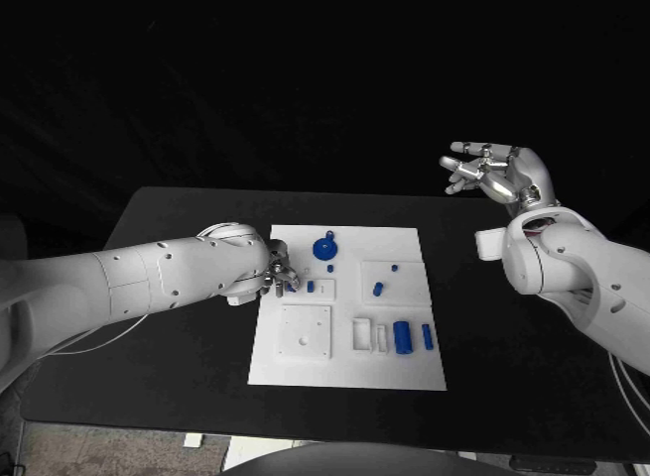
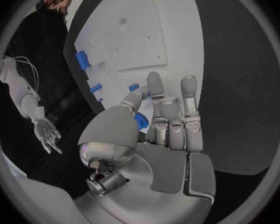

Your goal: Assemble the parts on the task board

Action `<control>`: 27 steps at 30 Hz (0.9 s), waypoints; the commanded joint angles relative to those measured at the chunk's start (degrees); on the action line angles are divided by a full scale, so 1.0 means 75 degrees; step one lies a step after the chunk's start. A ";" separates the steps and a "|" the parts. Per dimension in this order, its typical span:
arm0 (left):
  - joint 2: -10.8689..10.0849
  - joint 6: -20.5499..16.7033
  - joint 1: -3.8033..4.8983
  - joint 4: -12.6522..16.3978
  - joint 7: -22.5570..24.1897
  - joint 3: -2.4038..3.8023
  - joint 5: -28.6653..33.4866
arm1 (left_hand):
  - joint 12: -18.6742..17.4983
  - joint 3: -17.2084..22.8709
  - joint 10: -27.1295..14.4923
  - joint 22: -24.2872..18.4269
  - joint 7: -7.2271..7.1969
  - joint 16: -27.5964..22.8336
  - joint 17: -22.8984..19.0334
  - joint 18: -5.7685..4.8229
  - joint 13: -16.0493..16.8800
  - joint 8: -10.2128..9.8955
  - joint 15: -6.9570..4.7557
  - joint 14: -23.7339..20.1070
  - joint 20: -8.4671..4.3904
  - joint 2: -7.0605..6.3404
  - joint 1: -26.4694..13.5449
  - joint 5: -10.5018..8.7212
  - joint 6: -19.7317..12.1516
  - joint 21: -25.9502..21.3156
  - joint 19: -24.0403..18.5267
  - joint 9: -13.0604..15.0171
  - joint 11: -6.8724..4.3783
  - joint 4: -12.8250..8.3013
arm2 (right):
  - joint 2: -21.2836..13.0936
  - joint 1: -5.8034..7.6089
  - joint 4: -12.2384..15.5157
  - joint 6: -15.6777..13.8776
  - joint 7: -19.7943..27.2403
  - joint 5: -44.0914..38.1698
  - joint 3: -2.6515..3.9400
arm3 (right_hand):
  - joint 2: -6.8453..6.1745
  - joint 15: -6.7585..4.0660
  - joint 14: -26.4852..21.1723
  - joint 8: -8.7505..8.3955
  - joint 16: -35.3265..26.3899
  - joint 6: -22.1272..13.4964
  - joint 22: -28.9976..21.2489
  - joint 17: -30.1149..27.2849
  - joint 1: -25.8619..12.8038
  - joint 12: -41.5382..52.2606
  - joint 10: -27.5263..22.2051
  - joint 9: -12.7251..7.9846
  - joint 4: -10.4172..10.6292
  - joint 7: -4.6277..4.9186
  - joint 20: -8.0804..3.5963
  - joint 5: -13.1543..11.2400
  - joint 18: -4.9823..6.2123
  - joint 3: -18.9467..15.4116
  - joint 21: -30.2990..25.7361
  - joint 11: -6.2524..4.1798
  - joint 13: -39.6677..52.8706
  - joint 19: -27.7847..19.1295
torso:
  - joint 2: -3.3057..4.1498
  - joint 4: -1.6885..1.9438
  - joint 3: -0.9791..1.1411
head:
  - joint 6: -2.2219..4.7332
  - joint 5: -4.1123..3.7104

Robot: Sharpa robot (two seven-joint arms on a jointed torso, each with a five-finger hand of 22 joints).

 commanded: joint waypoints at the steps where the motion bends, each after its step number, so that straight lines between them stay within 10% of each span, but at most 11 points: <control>1: 0.0047 0.0136 -0.0033 -0.0027 -0.0092 -0.0019 -0.0035 | -0.0039 0.0431 0.0340 0.0119 -0.0422 -0.0027 -0.0002 0.0007 0.0007 0.0045 -0.0013 0.0023 -0.0006 0.0012 0.0055 0.0021 0.0413 0.0026 0.0031 -0.0002 -0.0023 -0.0435 | 0.0010 0.0000 0.0003 0.0109 0.0050 -0.0015 0.0004 | 0.0063 0.0019 -0.0052 -0.0020 0.0040 0.0015 -0.0010 -0.0007 -0.0018 0.0047 -0.0043 0.0000 -0.0008 0.0028 0.0020 0.0049 -0.0097 0.0029 0.0019 -0.0002 -0.0007 -0.0059 | 0.0006 -0.0005 0.0003 | 0.0001 0.0002; 27: 0.0248 0.0492 -0.0040 -0.0175 -0.0160 -0.0019 0.0113 | 0.0030 0.0421 0.0346 0.0113 -0.0444 -0.0021 0.0047 -0.0007 0.0016 0.0090 -0.0023 0.0054 -0.0015 0.0023 -0.0079 0.0034 0.0443 0.0010 0.0056 0.0021 -0.0014 -0.0461 | 0.0027 0.0000 -0.0012 0.0125 0.0044 -0.0012 0.0004 | 0.0066 0.0017 -0.0053 -0.0021 0.0040 0.0012 -0.0035 -0.0012 -0.0023 0.0039 -0.0043 -0.0001 -0.0011 0.0029 0.0018 0.0160 -0.0098 0.0033 0.0041 -0.0004 -0.0017 -0.0066 | -0.0001 0.0003 0.0002 | -0.0034 -0.0008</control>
